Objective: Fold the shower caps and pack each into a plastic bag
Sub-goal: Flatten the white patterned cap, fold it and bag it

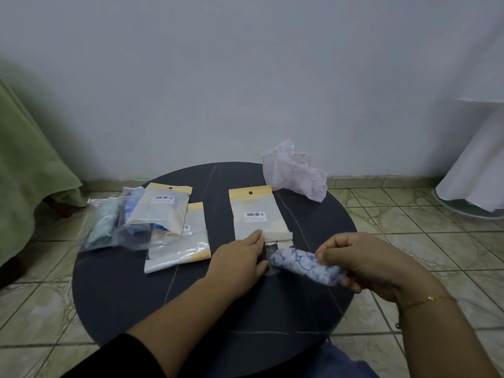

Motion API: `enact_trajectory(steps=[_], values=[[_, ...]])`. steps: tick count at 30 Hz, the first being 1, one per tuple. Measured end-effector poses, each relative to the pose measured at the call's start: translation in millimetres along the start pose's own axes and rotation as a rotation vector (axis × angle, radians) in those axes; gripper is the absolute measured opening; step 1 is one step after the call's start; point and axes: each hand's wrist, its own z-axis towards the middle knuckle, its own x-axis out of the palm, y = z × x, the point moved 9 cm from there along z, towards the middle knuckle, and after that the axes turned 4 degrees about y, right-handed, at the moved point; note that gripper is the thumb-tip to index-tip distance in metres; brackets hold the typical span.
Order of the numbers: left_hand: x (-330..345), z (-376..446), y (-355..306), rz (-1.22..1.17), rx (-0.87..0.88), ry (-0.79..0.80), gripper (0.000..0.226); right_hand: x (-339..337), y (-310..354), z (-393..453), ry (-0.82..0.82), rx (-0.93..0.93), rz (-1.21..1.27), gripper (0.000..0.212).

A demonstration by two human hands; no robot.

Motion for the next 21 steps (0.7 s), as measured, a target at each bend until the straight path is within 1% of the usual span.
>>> enact_trajectory(steps=[2, 6, 13, 18, 20, 21], values=[[-4, -2, -2, -0.009, -0.007, -0.026, 0.062, 9, 2, 4, -0.016, 0.005, -0.004, 0.006], [-7, -4, -5, -0.017, -0.011, -0.058, 0.065, 26, 6, 15, -0.04, 0.031, 0.022, 0.01], [-8, -5, -4, 0.034, 0.009, -0.11, 0.064, 55, 2, 30, 0.014, 0.051, 0.081, 0.005], [-9, -6, -9, 0.159, 0.044, -0.112, 0.068, 61, -1, 42, -0.005, 0.035, 0.083, 0.015], [-9, -7, -9, 0.181, 0.054, -0.12, 0.067, 63, 1, 45, -0.013, 0.004, 0.108, 0.026], [-9, -8, -9, 0.174, 0.059, -0.126, 0.066, 63, 2, 47, -0.026, -0.015, 0.123, 0.028]])
